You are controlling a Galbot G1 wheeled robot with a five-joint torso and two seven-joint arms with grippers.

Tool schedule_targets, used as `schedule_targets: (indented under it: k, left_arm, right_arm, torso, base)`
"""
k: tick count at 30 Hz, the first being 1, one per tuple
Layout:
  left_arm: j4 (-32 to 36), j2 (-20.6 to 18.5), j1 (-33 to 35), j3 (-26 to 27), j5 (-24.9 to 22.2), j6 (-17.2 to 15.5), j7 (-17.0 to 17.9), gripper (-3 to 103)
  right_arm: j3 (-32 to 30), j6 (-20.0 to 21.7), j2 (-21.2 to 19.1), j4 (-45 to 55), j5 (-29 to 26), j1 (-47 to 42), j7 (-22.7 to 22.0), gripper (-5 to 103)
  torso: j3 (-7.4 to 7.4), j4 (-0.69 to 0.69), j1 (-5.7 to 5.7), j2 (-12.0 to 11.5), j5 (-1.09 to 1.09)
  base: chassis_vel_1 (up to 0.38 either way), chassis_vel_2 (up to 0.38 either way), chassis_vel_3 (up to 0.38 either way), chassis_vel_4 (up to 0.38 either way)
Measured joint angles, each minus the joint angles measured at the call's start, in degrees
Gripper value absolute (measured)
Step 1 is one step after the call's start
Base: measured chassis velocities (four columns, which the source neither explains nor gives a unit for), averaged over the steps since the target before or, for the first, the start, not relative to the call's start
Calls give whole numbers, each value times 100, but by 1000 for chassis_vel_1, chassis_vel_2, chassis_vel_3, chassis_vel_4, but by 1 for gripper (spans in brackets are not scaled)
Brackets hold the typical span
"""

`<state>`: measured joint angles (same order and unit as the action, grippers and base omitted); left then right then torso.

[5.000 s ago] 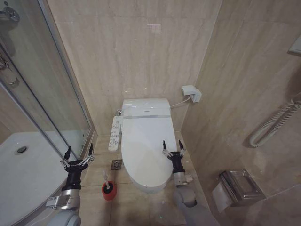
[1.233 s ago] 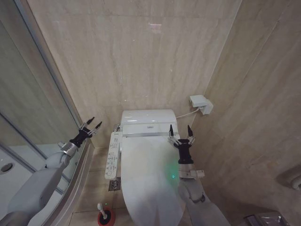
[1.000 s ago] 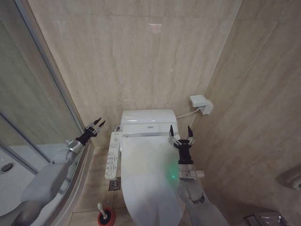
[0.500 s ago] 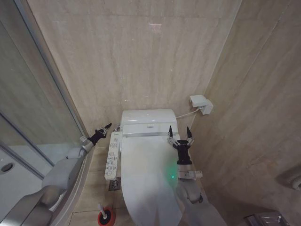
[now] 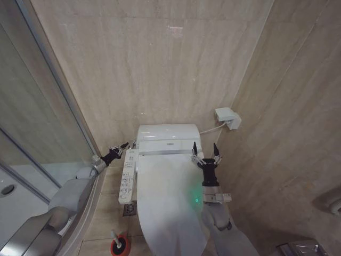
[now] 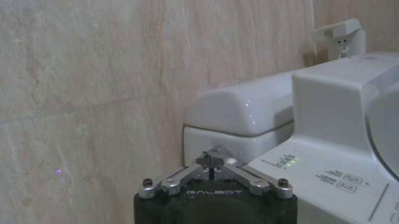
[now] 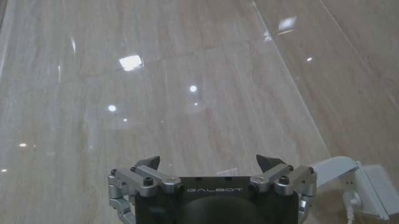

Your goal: Open the toilet lid, clean the toilet bowl with a toilet brush, close the toilet lid, and flush.

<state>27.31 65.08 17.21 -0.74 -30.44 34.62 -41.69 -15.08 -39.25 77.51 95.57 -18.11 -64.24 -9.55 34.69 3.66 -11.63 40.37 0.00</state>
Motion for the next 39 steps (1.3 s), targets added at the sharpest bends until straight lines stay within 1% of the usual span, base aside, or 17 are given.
schedule_targets:
  k: [3,10,13,18,24,31,37,39]
  left_arm:
    - [-45,27,-5,-5,18,7,-76,0]
    - [-133,69,-1,-43,64,25,-116,0]
    - [-181,95,-21,-52,96,31,-109,0]
    - [-286,179,-101,-78,179,35,-9,0]
    - [-413,276,-149,-69,269,34,123,0]
    - [-493,304,-142,-78,353,8,245,0]
    - [-548,335,-143,-80,364,-16,306,0]
    - [-570,368,-145,-68,364,-18,341,0]
  right_arm:
    - [22,6,1,16,0,-4,-1,100]
    - [54,8,43,3,16,-5,0,100]
    - [68,8,61,-14,22,-3,2,100]
    - [69,8,82,-38,26,-2,3,100]
    - [67,7,94,-41,29,-4,4,100]
    - [56,1,92,-31,32,-25,4,100]
    - [43,-2,73,-9,33,-40,3,100]
    - [36,-3,56,2,30,-40,3,100]
  torso:
    - [0,2,0,0,0]
    - [0,1,1,0,0]
    - [0,-1,1,0,1]
    - [-1,1,1,0,1]
    - [-1,-1,1,1,2]
    - [0,2,1,0,0]
    - [1,1,0,0,-1]
    - [0,-2,0,0,0]
  base:
    - [0,0,0,0]
    - [0,0,0,0]
    - [0,0,0,0]
    - [0,0,0,0]
    - [0,0,0,0]
    - [0,0,0,0]
    - [0,0,0,0]
    - [0,0,0,0]
